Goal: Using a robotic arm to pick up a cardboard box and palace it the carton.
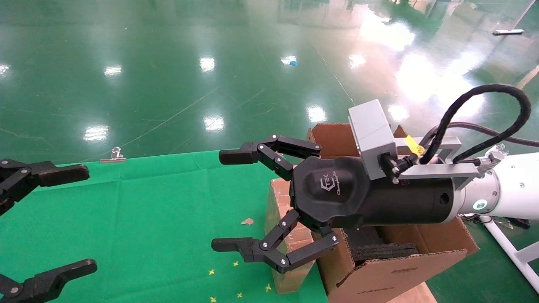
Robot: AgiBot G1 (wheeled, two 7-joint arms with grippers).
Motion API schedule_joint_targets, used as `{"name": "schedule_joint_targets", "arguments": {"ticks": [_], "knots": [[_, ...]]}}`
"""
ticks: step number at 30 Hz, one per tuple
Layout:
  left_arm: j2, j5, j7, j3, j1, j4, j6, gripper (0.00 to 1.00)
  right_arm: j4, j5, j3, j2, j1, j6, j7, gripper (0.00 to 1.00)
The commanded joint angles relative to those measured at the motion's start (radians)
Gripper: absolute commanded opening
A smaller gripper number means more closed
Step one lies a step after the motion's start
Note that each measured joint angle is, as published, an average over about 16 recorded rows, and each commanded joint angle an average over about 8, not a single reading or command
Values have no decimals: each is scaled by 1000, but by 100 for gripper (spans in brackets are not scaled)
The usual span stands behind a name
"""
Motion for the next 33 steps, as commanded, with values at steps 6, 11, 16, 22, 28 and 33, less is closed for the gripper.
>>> {"name": "schedule_joint_targets", "arguments": {"ticks": [6,11,16,22,28,33], "knots": [[0,0,0,0,0,0,0,100,0,0,0,0,0,0,0,100],[0,0,0,0,0,0,0,100,0,0,0,0,0,0,0,100],[0,0,0,0,0,0,0,100,7,-11,-8,-3,4,2,8,100],[0,0,1,1,-1,1,0,100,43,-118,-69,-23,57,24,77,100],[0,-1,1,1,-1,1,0,100,59,-340,-191,-79,190,21,221,100],[0,-1,1,2,-1,1,0,100,59,-584,-325,-160,346,-20,401,100]]}}
